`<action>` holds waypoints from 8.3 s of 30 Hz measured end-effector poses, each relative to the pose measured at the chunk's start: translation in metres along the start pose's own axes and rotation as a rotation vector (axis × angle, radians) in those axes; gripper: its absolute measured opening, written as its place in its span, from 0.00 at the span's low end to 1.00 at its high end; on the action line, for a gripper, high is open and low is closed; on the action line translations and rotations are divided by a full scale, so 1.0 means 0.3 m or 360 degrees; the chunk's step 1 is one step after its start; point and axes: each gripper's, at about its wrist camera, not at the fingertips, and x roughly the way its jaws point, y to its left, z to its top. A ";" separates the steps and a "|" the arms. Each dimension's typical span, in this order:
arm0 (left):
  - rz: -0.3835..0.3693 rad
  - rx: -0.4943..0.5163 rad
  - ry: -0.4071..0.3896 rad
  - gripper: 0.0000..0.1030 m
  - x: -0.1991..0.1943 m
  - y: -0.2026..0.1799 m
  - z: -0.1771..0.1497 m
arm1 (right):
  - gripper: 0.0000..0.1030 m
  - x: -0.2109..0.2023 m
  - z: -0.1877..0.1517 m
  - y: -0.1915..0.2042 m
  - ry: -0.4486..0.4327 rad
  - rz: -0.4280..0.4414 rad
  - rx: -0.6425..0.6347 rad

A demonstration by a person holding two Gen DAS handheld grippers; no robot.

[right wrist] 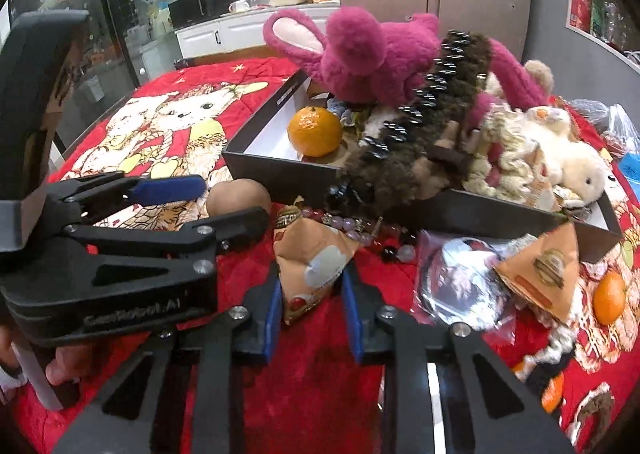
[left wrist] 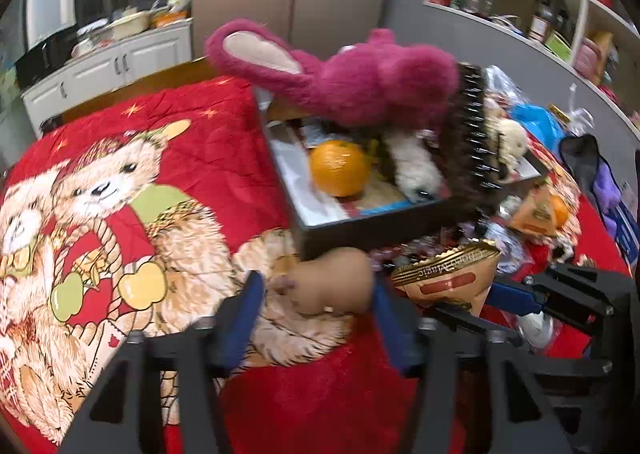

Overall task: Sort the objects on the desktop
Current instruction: 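Close the left tool on the brown egg-shaped toy while the right tool grasps the triangular snack pack, then carry the egg-shaped toy with the left tool into the tray while the right tool carries the snack pack there, then open the left tool to drop the toy while the right tool releases the snack pack in the tray, then withdraw both tools from the tray toward the loose items on the bedspread, then grasp a triangular snack pack with the left tool while the right tool grasps a mandarin orange, then lift the snack pack with the left tool while the right tool lifts the orange toward the tray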

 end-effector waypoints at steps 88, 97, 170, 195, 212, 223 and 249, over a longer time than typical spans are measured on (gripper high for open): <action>0.0143 -0.0130 -0.0386 0.49 0.024 -0.058 0.148 | 0.27 -0.085 0.150 -0.553 -0.0176 -0.0142 0.0434; 0.0165 -0.0099 -0.0340 0.56 0.042 -0.068 0.152 | 0.31 -0.124 0.152 -0.554 -0.0260 -0.0169 0.0450; -0.0107 -0.0040 -0.0444 0.88 -0.146 -0.365 -0.028 | 1.00 -0.594 -0.152 -0.655 -0.0729 -0.0236 0.0432; -0.0046 -0.0079 -0.0156 0.88 0.121 -0.498 0.131 | 1.00 -0.266 -0.154 -0.859 -0.0274 -0.0117 0.0612; 0.0036 -0.0037 -0.0038 0.88 0.169 -0.511 0.134 | 0.91 -0.154 -0.131 -0.833 -0.0033 -0.0239 0.0577; 0.0025 -0.0014 -0.0080 0.44 0.144 -0.515 0.122 | 0.38 -0.167 -0.129 -0.790 -0.0036 -0.0376 0.0485; 0.0058 0.0074 -0.0635 0.33 -0.118 -0.563 0.063 | 0.37 -0.416 -0.158 -0.703 -0.0599 -0.0281 0.0471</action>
